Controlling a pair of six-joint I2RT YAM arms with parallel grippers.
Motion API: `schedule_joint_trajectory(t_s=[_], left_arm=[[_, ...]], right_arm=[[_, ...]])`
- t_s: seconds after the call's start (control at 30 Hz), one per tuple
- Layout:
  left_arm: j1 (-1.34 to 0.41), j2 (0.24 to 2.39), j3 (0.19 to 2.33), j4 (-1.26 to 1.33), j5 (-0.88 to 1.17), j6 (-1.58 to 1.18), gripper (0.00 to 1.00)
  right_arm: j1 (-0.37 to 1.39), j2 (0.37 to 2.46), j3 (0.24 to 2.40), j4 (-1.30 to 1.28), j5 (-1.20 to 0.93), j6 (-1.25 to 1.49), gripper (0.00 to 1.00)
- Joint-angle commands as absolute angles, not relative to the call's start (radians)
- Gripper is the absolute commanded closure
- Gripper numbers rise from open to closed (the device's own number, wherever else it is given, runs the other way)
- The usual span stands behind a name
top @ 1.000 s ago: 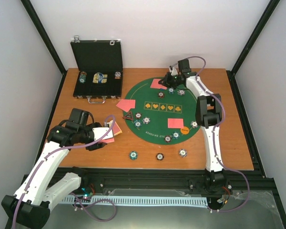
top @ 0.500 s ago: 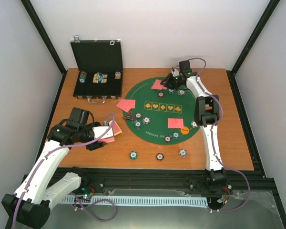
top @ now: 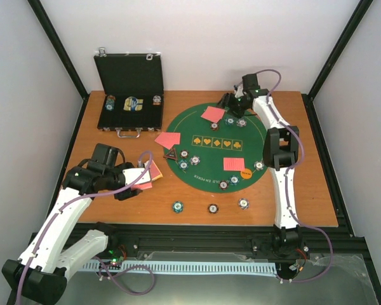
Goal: Distribute texas hold em gaming equipment
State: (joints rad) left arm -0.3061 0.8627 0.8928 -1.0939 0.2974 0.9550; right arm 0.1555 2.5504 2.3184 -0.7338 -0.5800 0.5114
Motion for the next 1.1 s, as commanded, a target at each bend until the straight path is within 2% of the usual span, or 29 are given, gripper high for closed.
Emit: schedule_joint_trajectory(t_s=[0.0,0.27,0.53,0.8,0.93,1.07], left_arm=[[-0.313,0.839,0.931,-1.1,0.297,0.936,0.62],[-0.313,0.819,0.927,-1.101,0.296,0.934,0.62],[-0.313,0.829,0.923,-1.084,0.304,0.935,0.62],[-0.313,0.845,0.931,-1.065,0.33,0.926,0.62],[-0.313,0.846,0.933,-1.061,0.342,0.929,0.62],[-0.313,0.85,0.927,-1.055,0.35,0.939,0.62]], right_arm=[[0.14,2.405,2.265,-0.794,-0.493,0.471,0.26],[0.14,2.166,1.981,-0.72,-0.456,0.457,0.15],[0.19,1.808,1.524,-0.5,-0.56,0.51,0.15],[0.453,1.43,0.945,-0.183,-0.661,0.703,0.15],[0.644,1.294,0.786,-0.02,-0.632,0.855,0.16],[0.76,1.216,0.736,0.058,-0.573,0.945,0.16]])
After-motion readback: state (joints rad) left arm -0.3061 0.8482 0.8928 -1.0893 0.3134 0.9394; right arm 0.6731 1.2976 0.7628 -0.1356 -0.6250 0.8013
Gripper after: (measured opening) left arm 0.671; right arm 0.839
